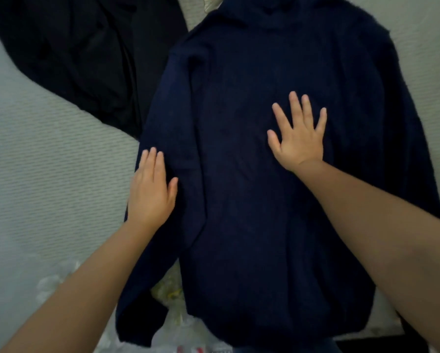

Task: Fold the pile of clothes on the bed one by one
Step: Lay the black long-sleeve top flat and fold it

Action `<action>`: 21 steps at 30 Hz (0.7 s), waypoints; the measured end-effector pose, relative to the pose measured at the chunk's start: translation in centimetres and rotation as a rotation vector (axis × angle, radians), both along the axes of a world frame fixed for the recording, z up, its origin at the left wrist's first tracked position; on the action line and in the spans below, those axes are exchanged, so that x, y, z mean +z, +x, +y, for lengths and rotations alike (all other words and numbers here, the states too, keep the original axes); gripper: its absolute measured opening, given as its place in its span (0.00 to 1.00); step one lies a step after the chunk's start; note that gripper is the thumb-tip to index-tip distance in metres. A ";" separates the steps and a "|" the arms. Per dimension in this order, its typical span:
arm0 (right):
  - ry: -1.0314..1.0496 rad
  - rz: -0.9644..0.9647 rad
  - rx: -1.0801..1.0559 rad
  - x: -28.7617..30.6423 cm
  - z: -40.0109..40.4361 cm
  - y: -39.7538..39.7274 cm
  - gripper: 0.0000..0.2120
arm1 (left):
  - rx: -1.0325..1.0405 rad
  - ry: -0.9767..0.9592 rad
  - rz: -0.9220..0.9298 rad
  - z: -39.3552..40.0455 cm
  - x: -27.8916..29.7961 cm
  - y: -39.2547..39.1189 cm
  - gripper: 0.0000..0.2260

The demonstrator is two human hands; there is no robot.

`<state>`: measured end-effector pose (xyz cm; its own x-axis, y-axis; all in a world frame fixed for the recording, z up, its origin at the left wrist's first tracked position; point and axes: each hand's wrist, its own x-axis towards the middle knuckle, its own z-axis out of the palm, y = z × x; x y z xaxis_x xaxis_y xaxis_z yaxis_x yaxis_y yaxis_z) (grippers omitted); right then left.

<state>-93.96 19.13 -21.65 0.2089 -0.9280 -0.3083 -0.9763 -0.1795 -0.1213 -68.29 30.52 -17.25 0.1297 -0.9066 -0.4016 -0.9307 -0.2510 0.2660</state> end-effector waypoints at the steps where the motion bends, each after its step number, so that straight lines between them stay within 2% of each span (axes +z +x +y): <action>1: -0.005 0.000 0.002 0.1 0.1 0.1 0.26 | 0.050 0.066 -0.016 1.8 0.1 0.7 0.25; 4: 0.029 0.045 -0.001 0.7 0.2 0.7 0.26 | 0.099 0.191 -0.071 7.0 0.7 2.8 0.26; 7: 0.073 0.107 0.028 2.0 1.4 2.1 0.26 | 0.213 0.219 -0.060 10.6 1.7 4.0 0.24; 10: 0.122 0.006 0.141 3.4 5.6 4.5 0.25 | 0.390 0.306 0.007 13.5 2.4 4.1 0.17; 13: 0.175 -0.078 0.278 4.3 11.4 7.2 0.25 | 0.610 0.354 0.210 16.5 3.0 3.9 0.13; 16: 0.208 -0.111 0.404 4.6 15.8 8.9 0.24 | 0.835 0.352 0.542 19.2 3.3 3.8 0.04; 17: 0.215 -0.130 0.439 4.6 16.9 9.3 0.23 | 0.903 0.312 0.621 19.9 3.4 3.8 0.02; 21: 0.232 -0.162 0.520 4.7 19.1 10.3 0.23 | 1.093 0.028 0.799 20.3 4.1 4.9 0.09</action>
<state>-83.65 38.21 -16.93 0.6800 -0.6032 -0.4167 -0.7326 -0.5808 -0.3548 -63.43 50.85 -13.16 0.4977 -0.4809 -0.7218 0.1519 -0.7710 0.6185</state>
